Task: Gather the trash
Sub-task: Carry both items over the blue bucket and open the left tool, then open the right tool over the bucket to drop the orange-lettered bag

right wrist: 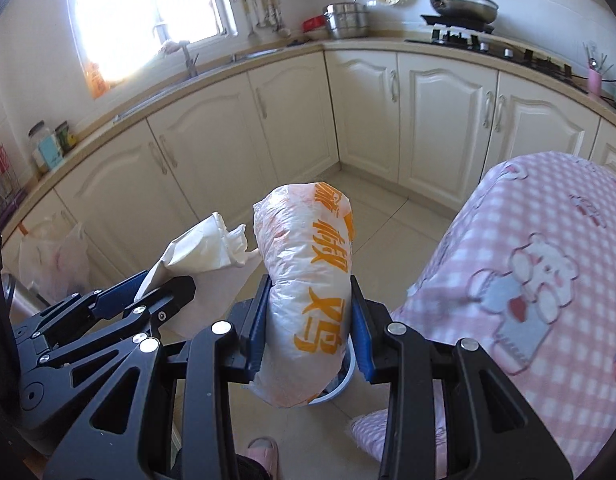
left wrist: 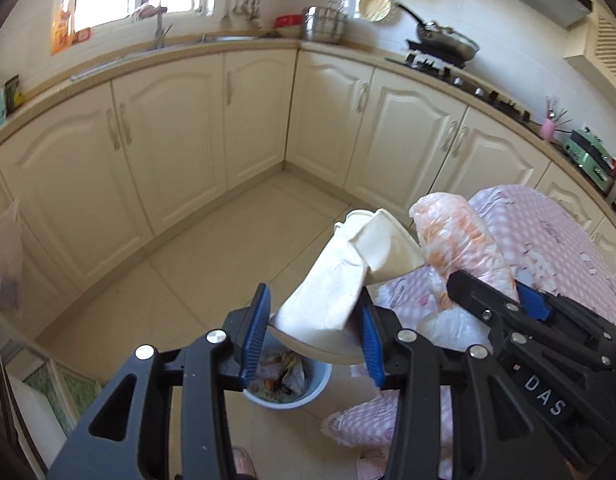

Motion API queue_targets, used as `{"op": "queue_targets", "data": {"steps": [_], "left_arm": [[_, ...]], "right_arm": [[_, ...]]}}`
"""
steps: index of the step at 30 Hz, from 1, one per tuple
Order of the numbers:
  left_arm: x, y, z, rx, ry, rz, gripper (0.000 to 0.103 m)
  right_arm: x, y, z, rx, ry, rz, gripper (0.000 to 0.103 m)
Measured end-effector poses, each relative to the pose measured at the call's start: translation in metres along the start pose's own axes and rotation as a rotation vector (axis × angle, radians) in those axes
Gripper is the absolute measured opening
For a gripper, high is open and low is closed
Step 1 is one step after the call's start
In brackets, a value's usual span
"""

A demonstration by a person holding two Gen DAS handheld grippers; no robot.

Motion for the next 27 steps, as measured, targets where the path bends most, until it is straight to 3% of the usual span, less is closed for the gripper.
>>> {"op": "queue_targets", "data": {"steps": [9, 18, 20, 27], "left_arm": [[0.061, 0.028, 0.028, -0.028, -0.040, 0.128, 0.041], [0.096, 0.030, 0.030, -0.054, -0.022, 0.164, 0.044], [0.100, 0.028, 0.031, -0.085, -0.005, 0.166, 0.064], [0.105, 0.033, 0.047, -0.144, -0.008, 0.181, 0.076]], "right_arm": [[0.049, 0.022, -0.002, -0.020, 0.041, 0.073, 0.034], [0.080, 0.027, -0.017, -0.006, 0.062, 0.109, 0.034], [0.084, 0.028, -0.017, -0.003, 0.063, 0.114, 0.034], [0.091, 0.031, -0.013, 0.004, 0.052, 0.129, 0.034]]}}
Point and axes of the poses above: each gripper's, at about its wrist camera, not at the fingertips, and x roughly the way its jaws point, z to its left, y to its underside, the point moved 4 cm from there along x, roughly the way its jaws point, and after that the axes turned 6 degrees about -y, right-handed, at the moved point
